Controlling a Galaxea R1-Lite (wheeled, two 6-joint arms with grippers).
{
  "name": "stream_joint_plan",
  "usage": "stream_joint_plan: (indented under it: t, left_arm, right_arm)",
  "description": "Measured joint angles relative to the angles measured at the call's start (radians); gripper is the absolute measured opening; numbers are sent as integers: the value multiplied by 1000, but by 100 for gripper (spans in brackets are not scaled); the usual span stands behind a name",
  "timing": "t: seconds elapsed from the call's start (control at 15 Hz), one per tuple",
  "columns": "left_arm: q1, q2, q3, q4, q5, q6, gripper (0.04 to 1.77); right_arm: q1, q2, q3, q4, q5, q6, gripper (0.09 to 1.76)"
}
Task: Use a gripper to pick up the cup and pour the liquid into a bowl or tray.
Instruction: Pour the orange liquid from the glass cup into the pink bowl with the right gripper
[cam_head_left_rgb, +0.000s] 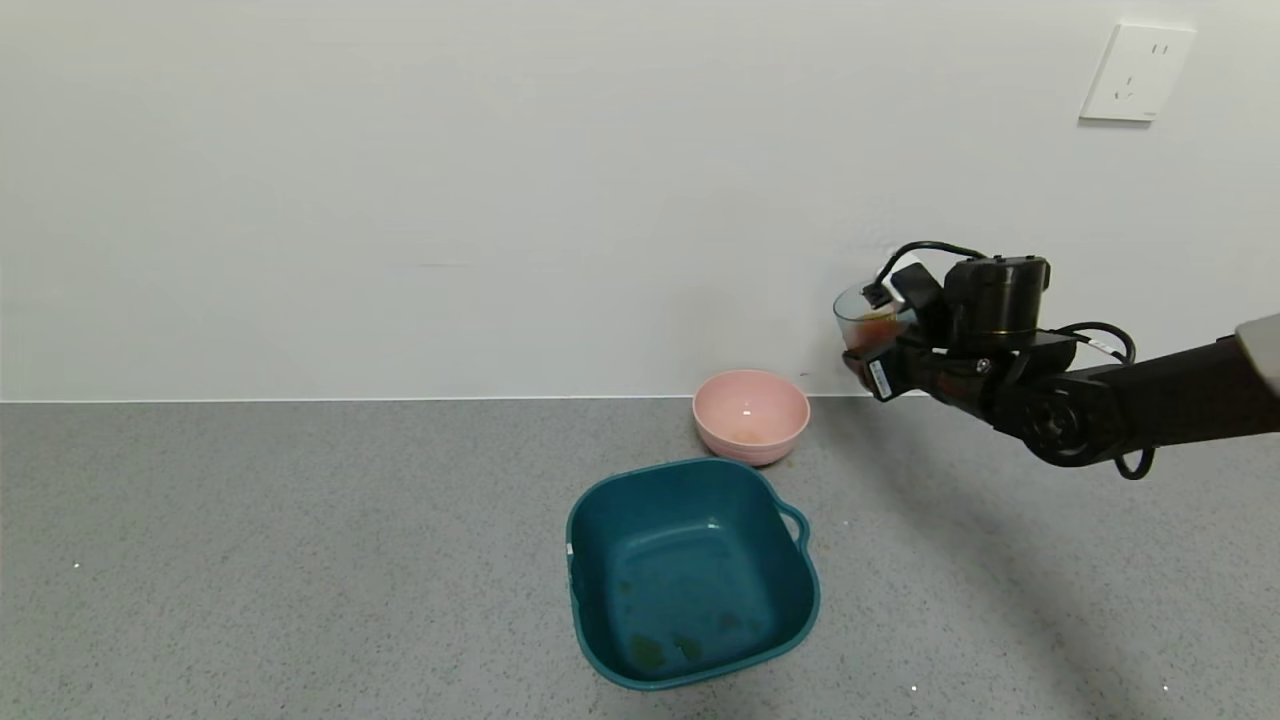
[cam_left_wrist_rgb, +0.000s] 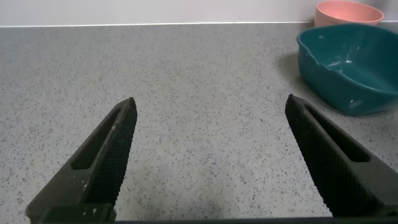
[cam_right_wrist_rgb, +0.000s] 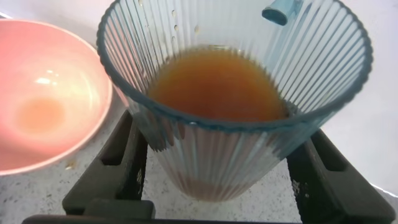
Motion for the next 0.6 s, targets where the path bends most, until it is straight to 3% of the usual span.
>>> stream_joint_plan:
  t: [0.6]
  left_arm:
    - [0,0,0,0,0,0,172]
  right_arm:
    - [67,102,-114,59,-76,-51,132]
